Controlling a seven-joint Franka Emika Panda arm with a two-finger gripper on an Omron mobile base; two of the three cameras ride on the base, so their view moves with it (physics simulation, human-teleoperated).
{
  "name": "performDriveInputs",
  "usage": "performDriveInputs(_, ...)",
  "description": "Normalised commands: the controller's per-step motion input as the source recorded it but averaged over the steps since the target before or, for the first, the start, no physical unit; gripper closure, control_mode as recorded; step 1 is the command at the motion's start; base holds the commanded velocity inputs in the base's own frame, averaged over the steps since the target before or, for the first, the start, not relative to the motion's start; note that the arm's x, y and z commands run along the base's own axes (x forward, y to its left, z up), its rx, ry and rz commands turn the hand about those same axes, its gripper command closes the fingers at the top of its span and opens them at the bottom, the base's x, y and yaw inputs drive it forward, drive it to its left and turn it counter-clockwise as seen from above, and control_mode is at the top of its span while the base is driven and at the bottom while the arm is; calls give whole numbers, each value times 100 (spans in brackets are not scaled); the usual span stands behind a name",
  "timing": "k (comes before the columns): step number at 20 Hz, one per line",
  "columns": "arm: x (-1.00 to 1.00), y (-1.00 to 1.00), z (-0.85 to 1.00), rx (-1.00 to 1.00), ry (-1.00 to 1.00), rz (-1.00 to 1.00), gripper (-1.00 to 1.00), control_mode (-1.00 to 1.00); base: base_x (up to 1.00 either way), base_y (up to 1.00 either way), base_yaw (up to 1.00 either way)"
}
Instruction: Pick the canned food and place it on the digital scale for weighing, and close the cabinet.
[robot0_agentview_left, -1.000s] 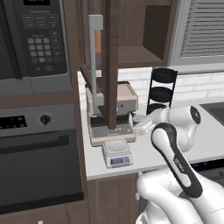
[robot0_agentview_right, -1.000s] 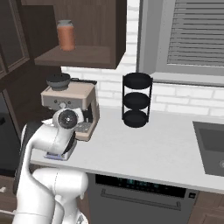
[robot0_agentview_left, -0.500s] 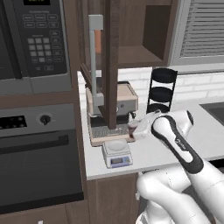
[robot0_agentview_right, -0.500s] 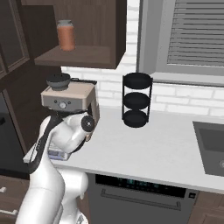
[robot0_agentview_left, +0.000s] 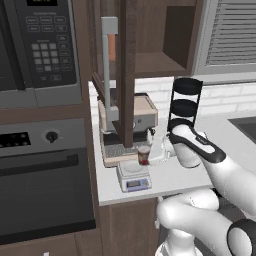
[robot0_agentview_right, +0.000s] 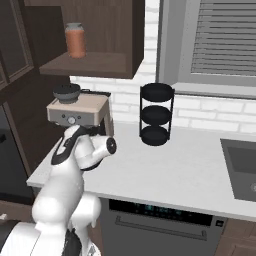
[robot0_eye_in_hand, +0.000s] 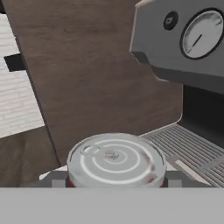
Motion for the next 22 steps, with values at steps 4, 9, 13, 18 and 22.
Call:
performDriveInputs(4, 27, 33, -30, 5, 0, 9, 100, -100, 0, 0, 0)
performDriveInputs(9, 28, 31, -26, 1, 3, 5, 100, -100, 0, 0, 0)
performDriveInputs(13, 19, 8, -27, 0, 1, 3, 100, -100, 0, 0, 0)
performDriveInputs(18, -1, 0, -19, 0, 0, 1, 100, -100, 0, 0, 0)
performDriveInputs(22, -43, 2, -4, 0, -9, 0, 100, -100, 0, 0, 0)
